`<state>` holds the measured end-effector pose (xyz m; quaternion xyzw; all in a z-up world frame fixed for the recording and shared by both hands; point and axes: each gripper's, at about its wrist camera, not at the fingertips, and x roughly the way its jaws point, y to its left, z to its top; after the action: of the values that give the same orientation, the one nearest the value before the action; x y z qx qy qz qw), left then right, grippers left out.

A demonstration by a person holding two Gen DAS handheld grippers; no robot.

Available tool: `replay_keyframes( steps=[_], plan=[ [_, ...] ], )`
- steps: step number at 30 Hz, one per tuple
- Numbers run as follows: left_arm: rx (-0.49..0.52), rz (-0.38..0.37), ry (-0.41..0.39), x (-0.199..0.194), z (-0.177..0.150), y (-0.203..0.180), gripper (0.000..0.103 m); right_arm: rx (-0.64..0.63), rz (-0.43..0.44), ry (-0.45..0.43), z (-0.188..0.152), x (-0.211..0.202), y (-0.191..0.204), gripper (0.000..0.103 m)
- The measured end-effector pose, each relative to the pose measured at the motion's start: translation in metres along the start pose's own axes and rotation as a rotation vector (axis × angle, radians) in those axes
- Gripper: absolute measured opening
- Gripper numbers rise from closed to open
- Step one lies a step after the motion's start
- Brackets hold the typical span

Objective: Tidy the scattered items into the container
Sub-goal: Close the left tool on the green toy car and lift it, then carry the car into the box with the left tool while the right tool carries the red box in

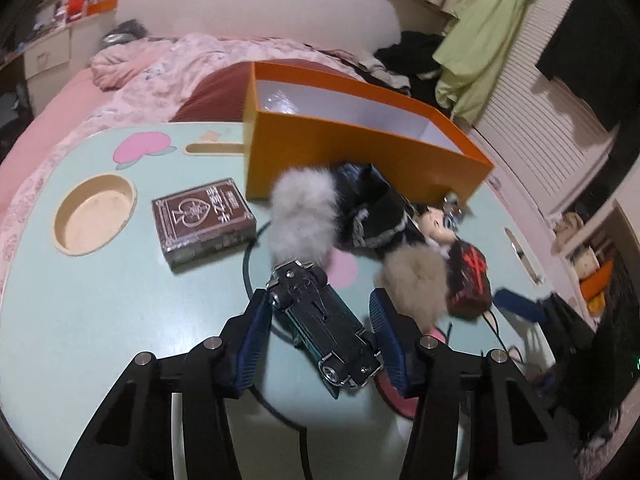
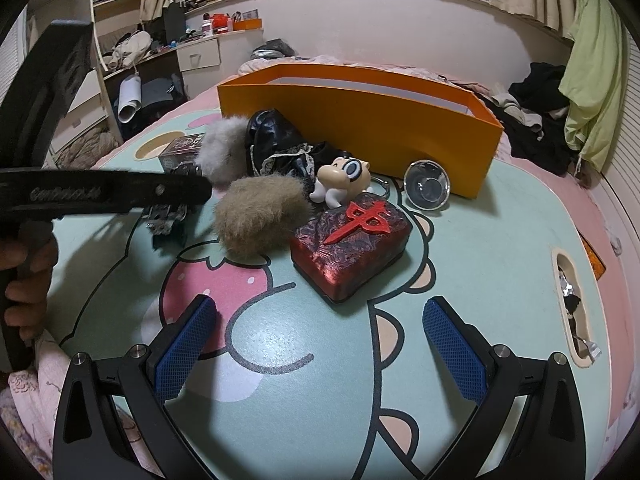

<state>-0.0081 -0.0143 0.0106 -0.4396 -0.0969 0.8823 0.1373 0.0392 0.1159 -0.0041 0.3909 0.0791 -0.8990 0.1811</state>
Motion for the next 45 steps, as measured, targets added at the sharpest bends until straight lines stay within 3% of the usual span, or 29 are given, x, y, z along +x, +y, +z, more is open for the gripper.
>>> replay_keyframes(
  steps=[5, 6, 7, 8, 14, 21, 24, 27, 31, 37, 38, 42, 45],
  plan=[
    [0.05, 0.006, -0.007, 0.002, -0.001, -0.005, 0.055, -0.02, 0.019, 0.006, 0.002, 0.002, 0.002, 0.103],
    [0.062, 0.008, -0.007, 0.003, -0.001, -0.007, 0.053, -0.025, 0.024, 0.007, 0.003, 0.002, 0.002, 0.103],
    [0.066, -0.016, -0.004, 0.004, -0.001, -0.008, 0.037, -0.029, 0.027, 0.008, 0.003, 0.002, 0.003, 0.103],
    [0.063, -0.033, -0.001, 0.005, -0.002, -0.009, 0.033, -0.03, 0.028, 0.014, 0.003, 0.002, 0.002, 0.103],
    [0.051, -0.057, -0.024, 0.0, -0.008, -0.005, 0.033, -0.01, -0.005, 0.049, 0.004, 0.001, -0.001, 0.103],
    [0.051, -0.084, -0.075, -0.021, -0.019, -0.006, 0.032, -0.177, -0.24, -0.146, 0.002, -0.031, 0.015, 0.103],
    [0.047, -0.081, -0.106, -0.034, -0.026, -0.004, 0.032, -0.1, -0.189, -0.147, 0.008, -0.032, 0.006, 0.103],
    [0.033, -0.069, -0.133, -0.045, -0.03, 0.001, 0.032, -0.015, -0.128, -0.087, 0.015, -0.023, -0.001, 0.103],
    [0.017, -0.062, -0.149, -0.05, -0.031, 0.007, 0.032, 0.027, -0.144, -0.062, 0.028, -0.015, -0.006, 0.096],
    [0.022, -0.065, -0.152, -0.05, -0.032, 0.008, 0.032, 0.105, -0.136, -0.008, 0.039, 0.0, -0.014, 0.095],
    [0.022, -0.064, -0.151, -0.05, -0.033, 0.007, 0.032, 0.097, -0.14, -0.002, 0.04, 0.003, -0.013, 0.091],
    [0.018, -0.063, -0.153, -0.05, -0.033, 0.008, 0.032, 0.107, -0.106, 0.058, 0.036, 0.014, -0.014, 0.053],
    [0.018, -0.061, -0.154, -0.05, -0.033, 0.008, 0.032, 0.117, -0.095, 0.042, 0.029, 0.007, -0.017, 0.044]
  ],
)
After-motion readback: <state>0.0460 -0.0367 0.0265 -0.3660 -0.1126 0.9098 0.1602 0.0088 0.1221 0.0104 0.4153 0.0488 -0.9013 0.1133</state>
